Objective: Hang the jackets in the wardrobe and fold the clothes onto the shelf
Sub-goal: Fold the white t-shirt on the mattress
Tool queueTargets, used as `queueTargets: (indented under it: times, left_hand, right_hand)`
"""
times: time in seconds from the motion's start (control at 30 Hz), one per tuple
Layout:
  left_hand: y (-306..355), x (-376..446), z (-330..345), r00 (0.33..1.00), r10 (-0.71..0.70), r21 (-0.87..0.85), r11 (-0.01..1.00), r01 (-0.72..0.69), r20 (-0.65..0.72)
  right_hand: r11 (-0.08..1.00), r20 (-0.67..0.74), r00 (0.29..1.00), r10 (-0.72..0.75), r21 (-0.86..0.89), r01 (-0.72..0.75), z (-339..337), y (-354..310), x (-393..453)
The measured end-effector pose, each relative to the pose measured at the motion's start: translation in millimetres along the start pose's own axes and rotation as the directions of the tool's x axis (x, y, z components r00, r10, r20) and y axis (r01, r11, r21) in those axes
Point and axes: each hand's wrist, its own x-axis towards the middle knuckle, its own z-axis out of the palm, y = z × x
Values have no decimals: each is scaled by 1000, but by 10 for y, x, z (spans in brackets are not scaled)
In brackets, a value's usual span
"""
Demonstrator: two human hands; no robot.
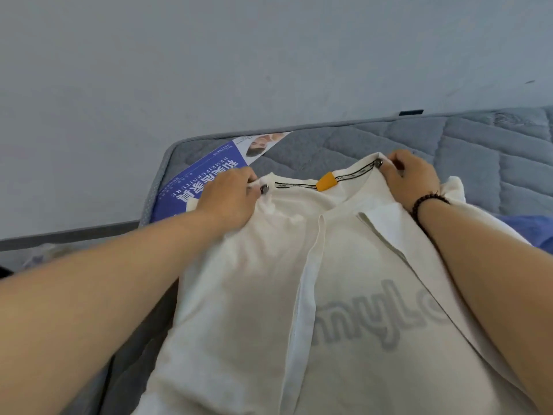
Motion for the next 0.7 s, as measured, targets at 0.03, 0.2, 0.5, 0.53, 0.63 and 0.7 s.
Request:
queueTargets:
  times: [0.03,0.2,0.5,0.53,0.63,0.7]
  left_hand:
    - [-7,56,-45,1000,0,-44,999,1,7]
    - [-85,240,-43,999,-24,-60,998,21,-43]
    - [-57,144,179,992,-65,175,981,84,-112]
    - [-36,133,171,992,-61,197,977,82,-111]
    - [38,39,141,989,-71,173,981,92,-126]
    - [73,-106,80,990,-61,123,989,77,-129]
  right_hand:
    - [1000,17,1000,17,-13,-17,-7,17,62]
    - [998,123,992,42,45,-48,-66,78,291]
    - [1000,163,987,12,17,-15,1,137,365]
    - [999,163,987,16,36,-22,3,140,341]
    - [989,99,995,29,144,-44,-78,119,180]
    - [980,2,999,40,196,-39,-198,8,41]
